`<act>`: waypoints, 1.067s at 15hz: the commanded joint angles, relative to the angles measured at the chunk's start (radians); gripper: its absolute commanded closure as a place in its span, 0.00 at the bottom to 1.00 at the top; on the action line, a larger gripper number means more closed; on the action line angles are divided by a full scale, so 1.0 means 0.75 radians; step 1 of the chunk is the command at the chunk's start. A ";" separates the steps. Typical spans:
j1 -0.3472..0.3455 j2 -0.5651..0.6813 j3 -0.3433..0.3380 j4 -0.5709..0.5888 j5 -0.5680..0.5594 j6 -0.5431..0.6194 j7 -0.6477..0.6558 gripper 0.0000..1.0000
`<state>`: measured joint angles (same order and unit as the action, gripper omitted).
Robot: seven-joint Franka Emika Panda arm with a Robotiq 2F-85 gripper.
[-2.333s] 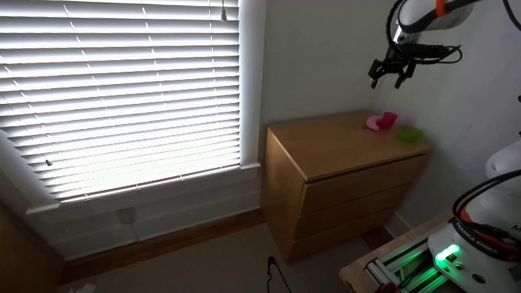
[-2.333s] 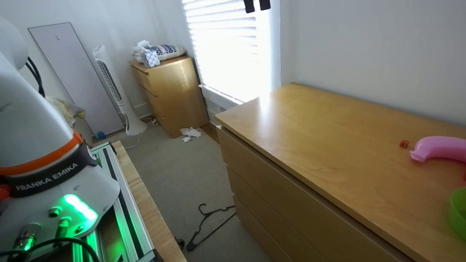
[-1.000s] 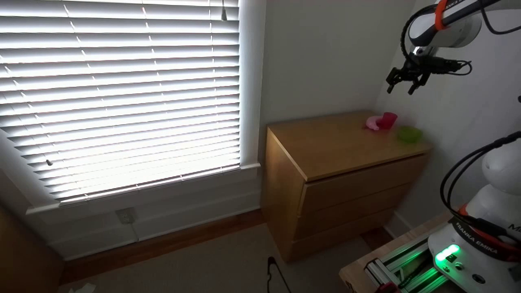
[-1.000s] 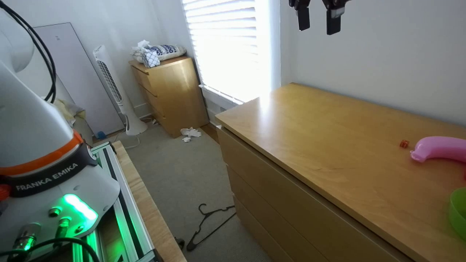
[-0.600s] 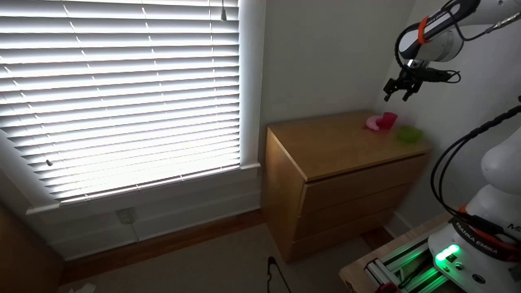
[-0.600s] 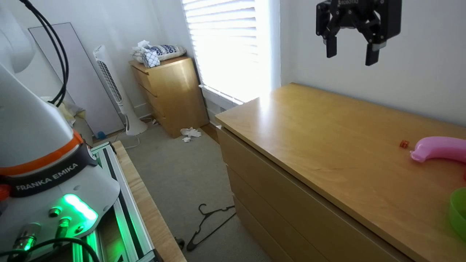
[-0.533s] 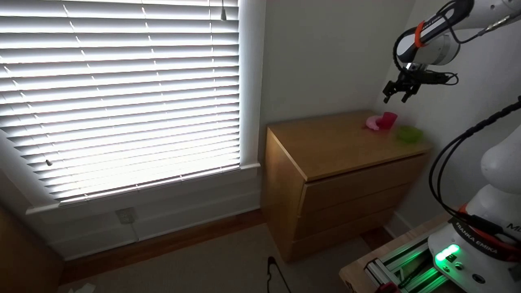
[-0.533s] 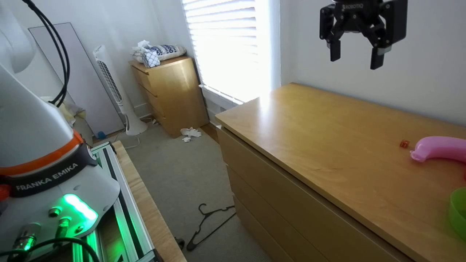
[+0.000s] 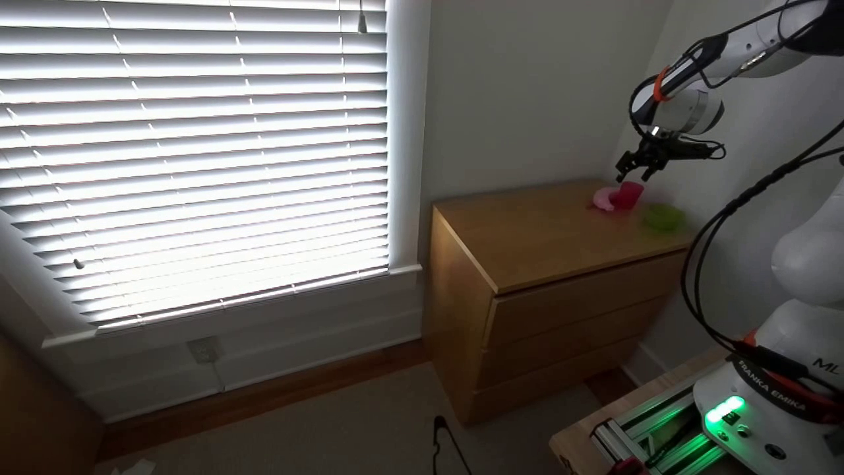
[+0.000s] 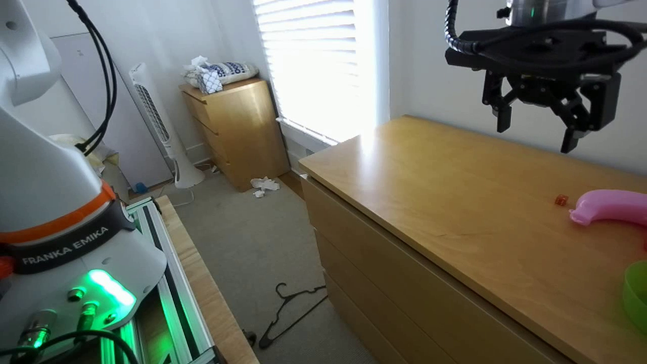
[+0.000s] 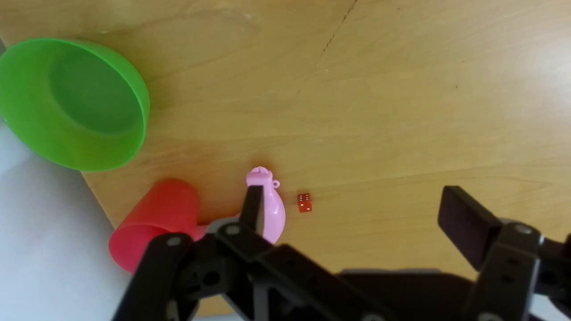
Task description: Pick up the purple banana and move it to the far left of the counter top
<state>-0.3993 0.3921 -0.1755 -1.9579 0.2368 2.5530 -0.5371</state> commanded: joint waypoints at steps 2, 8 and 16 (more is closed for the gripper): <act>-0.076 0.051 0.063 0.044 0.019 0.000 -0.039 0.00; -0.094 0.107 0.077 0.096 0.009 0.029 -0.060 0.00; -0.123 0.295 0.096 0.252 -0.008 0.012 -0.065 0.00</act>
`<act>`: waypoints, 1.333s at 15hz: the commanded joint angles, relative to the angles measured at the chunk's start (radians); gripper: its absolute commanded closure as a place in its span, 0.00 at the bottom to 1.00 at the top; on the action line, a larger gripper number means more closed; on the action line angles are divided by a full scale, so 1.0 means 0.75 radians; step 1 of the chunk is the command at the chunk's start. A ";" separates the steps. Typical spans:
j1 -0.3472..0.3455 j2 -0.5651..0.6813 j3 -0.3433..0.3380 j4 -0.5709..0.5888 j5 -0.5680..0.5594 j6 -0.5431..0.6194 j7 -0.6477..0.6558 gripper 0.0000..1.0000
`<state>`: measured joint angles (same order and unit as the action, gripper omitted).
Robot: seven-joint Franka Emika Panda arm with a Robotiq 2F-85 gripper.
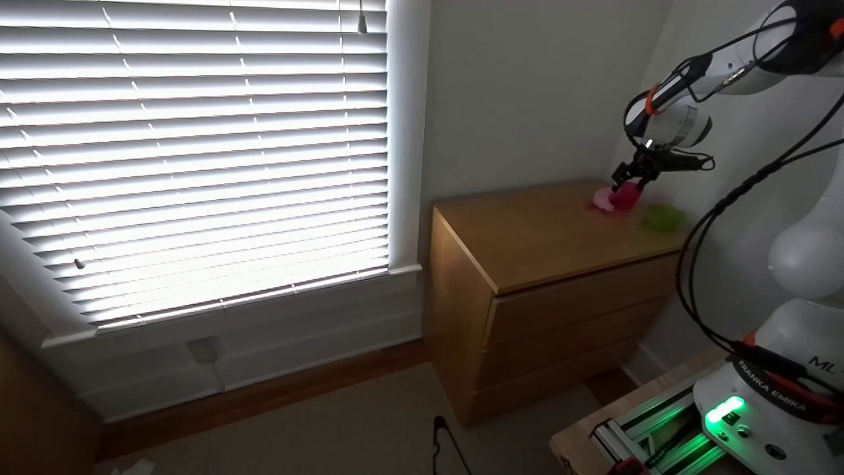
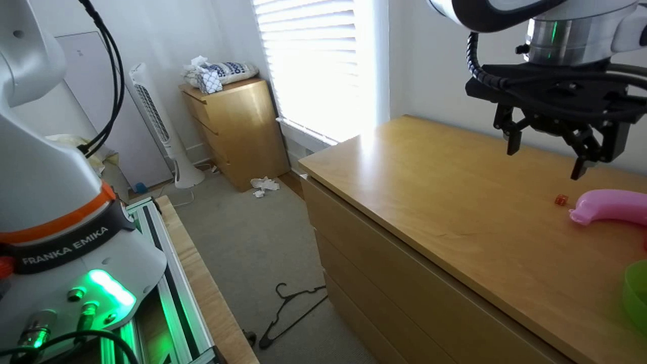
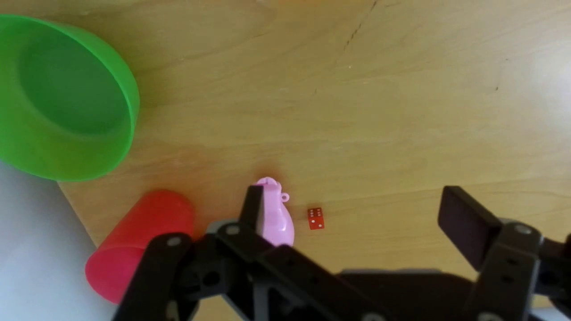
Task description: Pick up the purple banana and move it to the far left of the counter top
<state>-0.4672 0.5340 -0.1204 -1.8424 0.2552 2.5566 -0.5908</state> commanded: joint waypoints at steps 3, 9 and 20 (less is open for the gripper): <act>-0.047 0.199 0.029 0.185 -0.050 0.024 0.003 0.00; -0.076 0.356 0.060 0.343 -0.084 0.087 0.026 0.00; -0.114 0.525 0.103 0.544 -0.106 0.077 0.051 0.29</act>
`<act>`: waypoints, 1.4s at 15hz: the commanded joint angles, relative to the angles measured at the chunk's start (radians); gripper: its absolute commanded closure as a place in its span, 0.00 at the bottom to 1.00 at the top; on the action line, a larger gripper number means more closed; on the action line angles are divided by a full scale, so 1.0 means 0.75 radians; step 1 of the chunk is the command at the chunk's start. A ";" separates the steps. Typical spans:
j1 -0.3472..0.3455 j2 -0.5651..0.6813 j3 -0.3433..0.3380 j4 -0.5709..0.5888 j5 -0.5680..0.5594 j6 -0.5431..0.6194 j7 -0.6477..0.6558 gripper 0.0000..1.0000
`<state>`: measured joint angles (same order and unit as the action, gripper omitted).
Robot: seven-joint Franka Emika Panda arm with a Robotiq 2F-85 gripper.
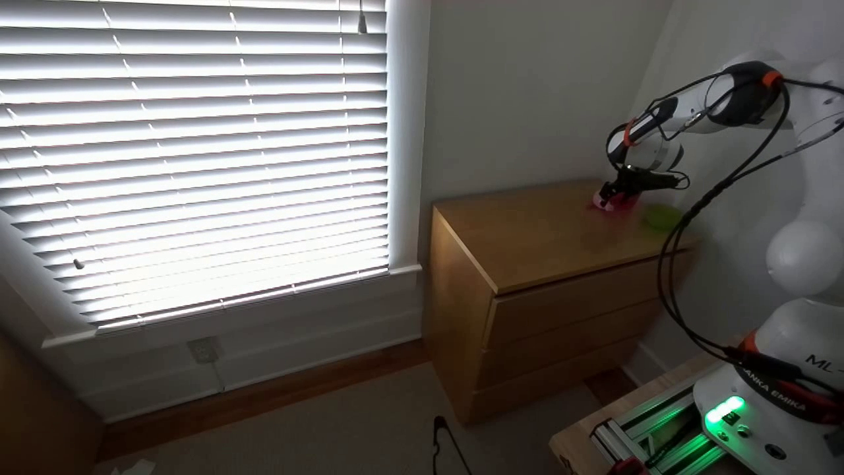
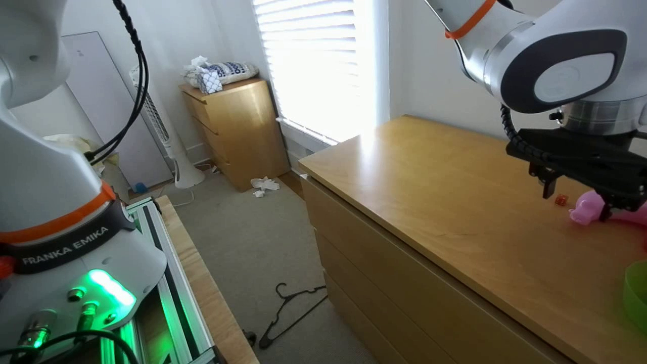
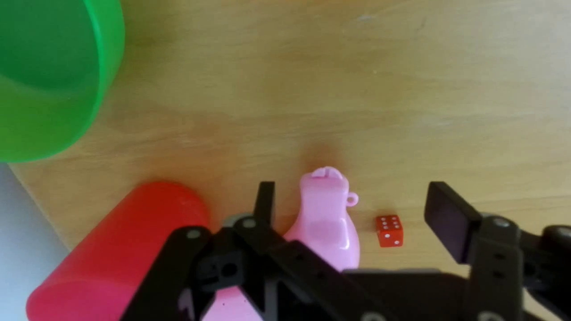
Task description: Pick up the purple banana and move it to the far left of the counter top
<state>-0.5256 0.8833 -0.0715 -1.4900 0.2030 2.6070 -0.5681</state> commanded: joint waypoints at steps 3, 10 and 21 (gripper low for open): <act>-0.039 0.085 0.045 0.111 -0.043 0.003 0.022 0.43; -0.038 0.127 0.047 0.164 -0.073 -0.005 0.037 0.40; -0.029 0.157 0.032 0.184 -0.082 -0.033 0.141 0.64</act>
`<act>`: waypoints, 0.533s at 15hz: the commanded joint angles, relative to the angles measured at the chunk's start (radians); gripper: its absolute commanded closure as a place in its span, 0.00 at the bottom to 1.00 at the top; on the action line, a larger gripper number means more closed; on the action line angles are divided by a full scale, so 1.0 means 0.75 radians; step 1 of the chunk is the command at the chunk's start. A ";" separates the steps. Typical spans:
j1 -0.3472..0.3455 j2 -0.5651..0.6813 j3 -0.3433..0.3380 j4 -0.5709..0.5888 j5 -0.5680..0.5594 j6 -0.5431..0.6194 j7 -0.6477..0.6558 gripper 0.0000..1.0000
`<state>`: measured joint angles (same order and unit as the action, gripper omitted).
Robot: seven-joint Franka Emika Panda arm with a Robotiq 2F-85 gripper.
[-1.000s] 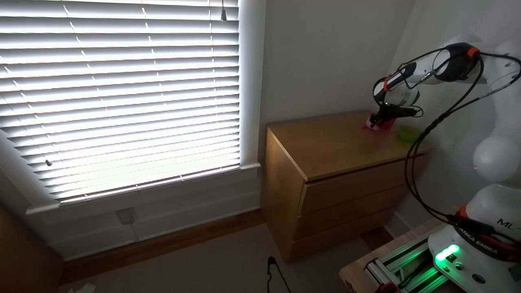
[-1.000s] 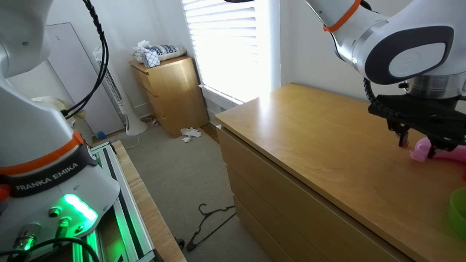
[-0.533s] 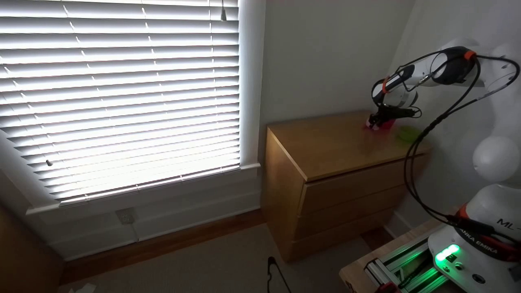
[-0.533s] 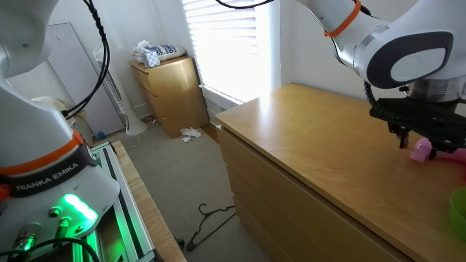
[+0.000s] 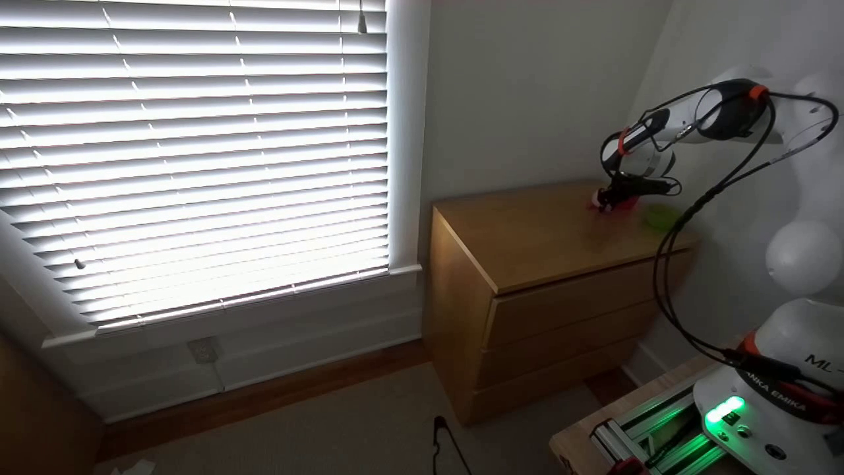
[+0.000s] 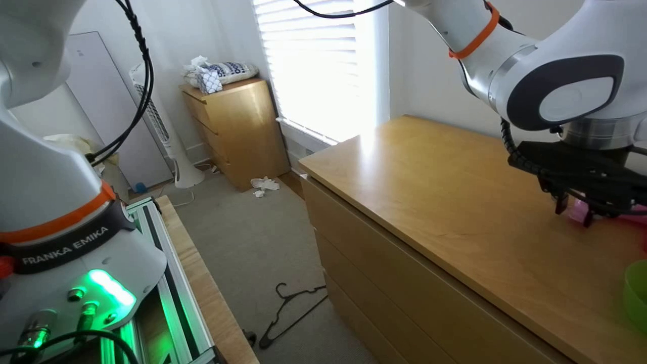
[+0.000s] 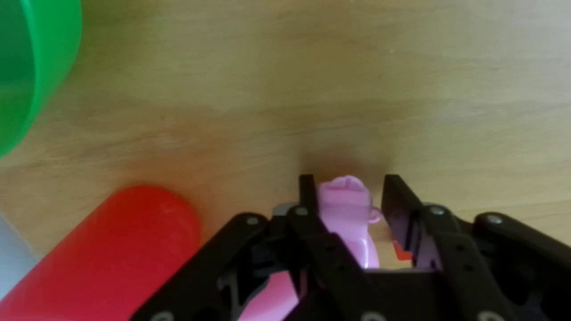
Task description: Pick up the purple banana and move it to the far left of the counter top
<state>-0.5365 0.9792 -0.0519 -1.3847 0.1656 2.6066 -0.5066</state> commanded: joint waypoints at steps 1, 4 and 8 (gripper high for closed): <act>-0.015 0.029 0.006 0.044 -0.033 -0.033 0.068 0.62; -0.019 0.030 0.010 0.047 -0.031 -0.026 0.078 0.74; -0.025 0.026 0.015 0.057 -0.032 -0.013 0.076 0.92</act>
<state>-0.5393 0.9809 -0.0528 -1.3758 0.1626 2.6060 -0.4689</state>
